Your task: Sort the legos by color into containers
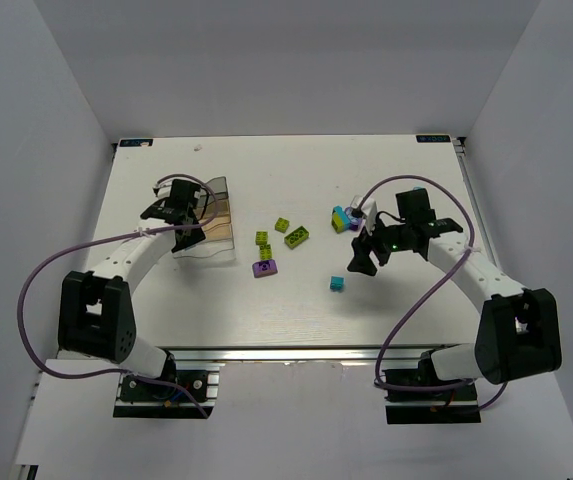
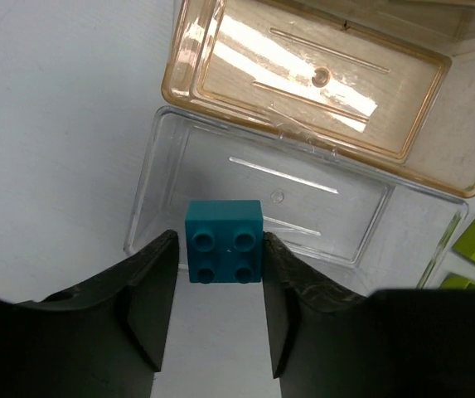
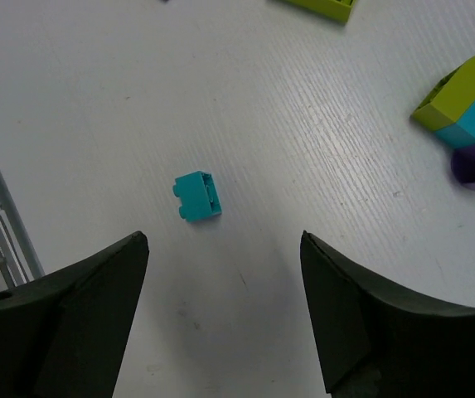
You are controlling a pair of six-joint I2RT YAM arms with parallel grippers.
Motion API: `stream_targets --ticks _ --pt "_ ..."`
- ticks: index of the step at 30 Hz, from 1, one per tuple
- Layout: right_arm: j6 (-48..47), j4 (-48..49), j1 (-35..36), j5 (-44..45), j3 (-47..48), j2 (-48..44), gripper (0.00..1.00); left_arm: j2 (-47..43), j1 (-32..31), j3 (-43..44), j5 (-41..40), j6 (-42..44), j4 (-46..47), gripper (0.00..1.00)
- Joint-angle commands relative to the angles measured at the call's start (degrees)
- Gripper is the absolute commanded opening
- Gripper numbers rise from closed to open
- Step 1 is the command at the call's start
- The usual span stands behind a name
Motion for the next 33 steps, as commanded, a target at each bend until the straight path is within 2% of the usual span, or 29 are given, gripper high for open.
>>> stream_targets --ticks 1,3,4,11,14,16,18,21,26,33 --pt "-1.27 0.40 0.44 1.83 2.75 1.25 0.81 -0.02 0.34 3.07 -1.75 0.65 1.71 0.55" --pt "-4.15 -0.22 0.88 2.09 2.84 1.61 0.87 -0.20 0.34 3.51 -1.93 0.82 1.53 0.64" --pt "-5.56 -0.57 1.32 1.92 3.01 1.78 0.89 -0.37 0.43 3.60 -1.93 0.82 1.44 0.65" --pt "-13.31 -1.80 5.36 5.86 4.06 4.33 0.89 -4.06 0.43 3.43 -0.96 0.56 0.30 0.69" --pt "-12.61 -1.36 7.03 9.03 5.55 6.61 0.90 -6.61 0.43 3.25 -0.17 0.03 -1.10 0.66" --pt "-12.09 -1.53 8.61 12.18 6.43 8.63 0.89 -9.75 0.34 2.03 0.88 -1.02 -1.02 0.54" --pt "-12.35 -2.24 9.75 14.56 7.75 10.66 0.89 -12.57 0.43 0.44 2.73 -1.99 -0.32 0.49" --pt "-12.96 -3.03 11.78 15.98 8.02 12.15 0.89 -18.20 0.43 -2.81 3.96 -4.01 -0.75 0.49" --pt "-14.45 -5.04 13.89 15.45 8.28 13.30 0.89 -26.19 0.34 -6.77 4.14 -6.91 -3.12 0.57" --pt "-15.78 -5.85 15.47 14.57 7.50 14.70 0.85 -31.13 0.34 -8.97 4.49 -9.28 -4.97 0.58"
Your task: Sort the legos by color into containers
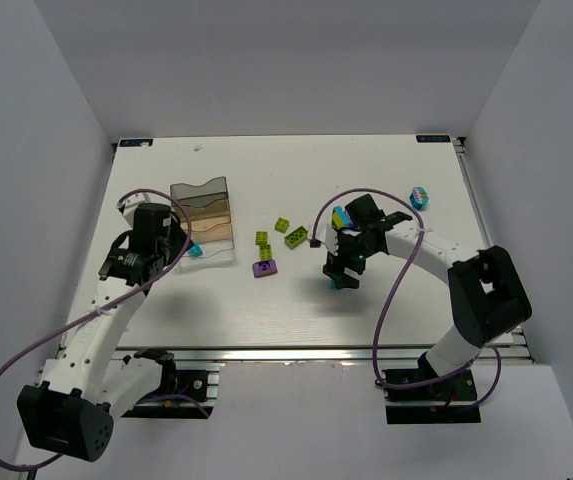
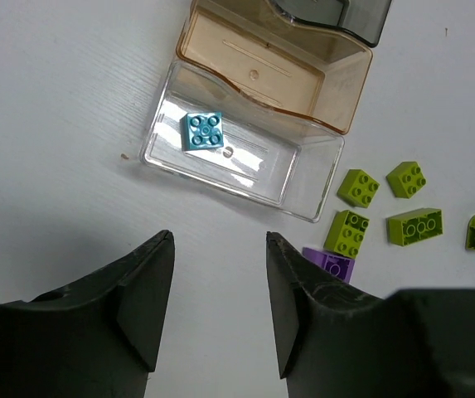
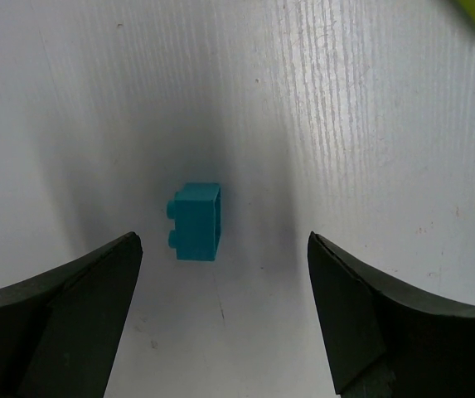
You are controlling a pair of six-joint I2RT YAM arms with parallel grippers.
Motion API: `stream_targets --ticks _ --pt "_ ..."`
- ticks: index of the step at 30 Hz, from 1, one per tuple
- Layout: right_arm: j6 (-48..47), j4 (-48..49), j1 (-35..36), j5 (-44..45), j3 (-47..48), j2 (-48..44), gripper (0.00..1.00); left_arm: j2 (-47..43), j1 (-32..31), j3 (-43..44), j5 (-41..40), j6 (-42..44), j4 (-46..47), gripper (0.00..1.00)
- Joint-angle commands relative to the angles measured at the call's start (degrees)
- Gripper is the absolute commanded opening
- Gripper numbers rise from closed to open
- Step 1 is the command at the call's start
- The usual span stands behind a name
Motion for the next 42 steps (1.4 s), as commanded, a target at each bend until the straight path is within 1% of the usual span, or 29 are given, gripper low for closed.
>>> stream_targets --ticks 1,4,7,10,11,13,14,17,19,20,23,24,26,27,28,30,31,32,33,34,35,36,38,39,40,42 --pt "-1.31 -0.75 1.13 -0.03 1.02 1.02 0.85 -2.41 0.34 -1.38 0.93 -2.16 -1.35 0.58" --pt "0.01 1.35 2.10 0.85 0.06 2.25 0.82 -3.73 0.25 -2.18 1.46 -2.86 -1.35 0.61" --pt "1.07 3.99 2.28 1.64 -0.91 3.04 0.76 -5.05 0.34 -2.62 1.63 -3.48 -1.70 0.65" --pt "0.98 4.17 2.37 1.82 -1.00 3.40 0.61 -6.71 0.34 -2.97 1.28 -4.00 -2.31 0.65" --pt "0.72 3.82 2.28 1.73 -0.82 3.40 0.49 -7.16 0.34 -3.05 1.11 -4.09 -2.49 0.66" --pt "0.28 2.51 2.36 1.12 -0.47 3.05 0.39 -8.56 0.25 -3.06 0.84 -4.53 -2.84 0.66" --pt "-0.33 1.89 2.28 0.07 -0.04 2.87 0.26 -9.09 0.34 -3.23 0.49 -4.62 -2.93 0.66" --pt "-0.95 0.40 2.36 -2.47 0.93 1.73 0.12 -11.54 0.25 -3.32 -0.21 -5.15 -3.10 0.66" --pt "-1.39 -1.44 2.45 -4.15 2.25 1.12 0.06 -13.04 0.25 -3.49 -0.39 -5.33 -2.67 0.67" --pt "-1.48 -1.98 2.71 -6.07 4.34 0.76 0.01 -14.44 0.34 -3.58 -0.65 -5.41 -2.23 0.68" --pt "-1.05 -4.00 4.38 -10.46 8.83 0.67 0.00 -16.99 0.34 -3.76 -1.18 -5.59 -1.61 0.69" --pt "0.00 -4.35 5.08 -11.88 12.76 0.85 0.00 -17.53 0.34 -3.85 -1.27 -5.50 -1.35 0.69" --pt "1.94 -4.10 6.66 -15.38 17.26 2.42 0.00 -18.23 0.34 -4.28 -1.44 -5.50 -0.56 0.69" --pt "5.60 -2.87 8.59 -16.28 21.37 4.08 0.00 -18.67 0.34 -4.37 -1.53 -5.50 -0.03 0.69" --pt "7.99 -1.21 9.39 -17.07 23.41 5.06 0.00 -18.94 0.34 -4.55 -1.62 -5.50 0.15 0.69" --pt "13.69 6.34 11.76 -18.74 26.76 7.25 0.00 -19.20 0.25 -4.81 -1.36 -5.41 0.50 0.69" --pt "20.42 9.68 12.47 -18.75 29.21 9.70 0.00 -19.20 0.25 -4.90 -1.27 -5.41 0.59 0.69" --pt "23.45 12.67 13.95 -17.88 30.45 11.03 0.00 -19.29 0.25 -4.90 -1.10 -5.59 0.59 0.69" --pt "26.35 17.83 14.84 -16.74 31.68 14.26 0.00 -19.38 0.25 -4.99 -0.92 -5.76 0.50 0.69" --pt "30.82 19.54 15.63 -15.51 34.83 16.21 0.00 -19.55 0.25 -5.08 -0.48 -5.94 0.33 0.69" --pt "32.26 20.77 16.94 -14.10 36.60 17.97 0.00 -19.73 0.34 -5.08 -0.30 -6.11 0.15 0.69" --pt "34.10 23.31 17.56 -13.13 38.10 21.64 0.00 -19.90 0.34 -5.34 -0.22 -6.73 -0.37 0.69" --pt "38.31 25.78 18.71 -10.94 42.49 24.91 0.00 -20.96 0.34 -5.60 -0.04 -7.26 -0.82 0.69" --pt "39.29 26.84 18.97 -10.40 43.73 27.80 0.00 -21.40 0.34 -6.04 -0.13 -7.96 -1.25 0.69" --pt "40.26 29.28 19.15 -9.79 44.87 29.05 0.00 -22.27 0.34 -6.22 -0.04 -8.31 -1.52 0.69" --pt "42.37 31.06 19.50 -8.12 47.77 32.20 0.00 -23.15 0.25 -6.57 -0.04 -9.01 -2.13 0.69"
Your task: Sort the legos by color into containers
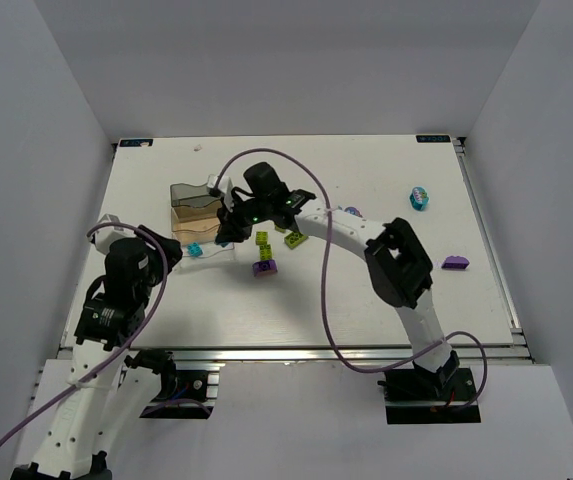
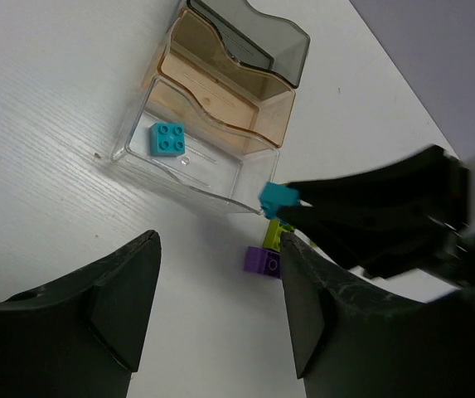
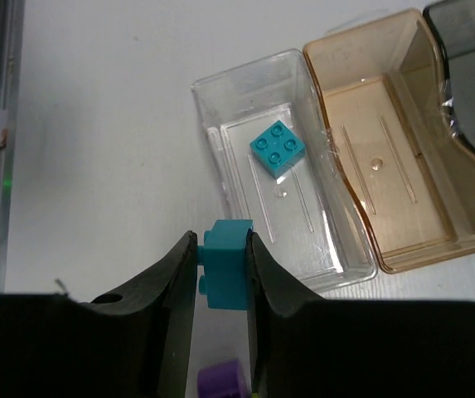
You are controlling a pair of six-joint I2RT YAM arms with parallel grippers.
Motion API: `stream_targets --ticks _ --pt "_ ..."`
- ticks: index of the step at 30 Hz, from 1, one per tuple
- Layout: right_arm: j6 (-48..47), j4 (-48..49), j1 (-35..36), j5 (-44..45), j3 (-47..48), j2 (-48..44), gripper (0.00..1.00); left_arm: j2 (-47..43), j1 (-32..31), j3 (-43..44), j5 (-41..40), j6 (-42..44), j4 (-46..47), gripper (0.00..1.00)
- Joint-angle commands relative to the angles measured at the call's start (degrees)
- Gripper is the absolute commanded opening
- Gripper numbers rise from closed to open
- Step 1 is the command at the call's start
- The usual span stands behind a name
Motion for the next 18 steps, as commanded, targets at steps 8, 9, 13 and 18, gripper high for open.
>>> stream_targets --ticks 8,9,13,18 --pt "6.97 11.67 0.27 7.29 6.40 7.33 0.15 -2.62 0.25 -1.33 0.84 -3.06 -1.37 0.69" --pt "6.70 11.94 0.27 7.47 5.96 7.60 0.18 -2.36 0.25 -1.33 0.93 -3.06 -1.03 0.69" --pt "5.12 11.42 0.27 7.13 5.60 7.78 0.56 -0.86 0.34 -0.81 1.89 -2.71 -0.32 0.69" --pt "1.43 9.14 -0.95 6.07 1.66 0.07 0.83 -0.68 0.34 -1.94 3.99 -3.14 3.01 0.66"
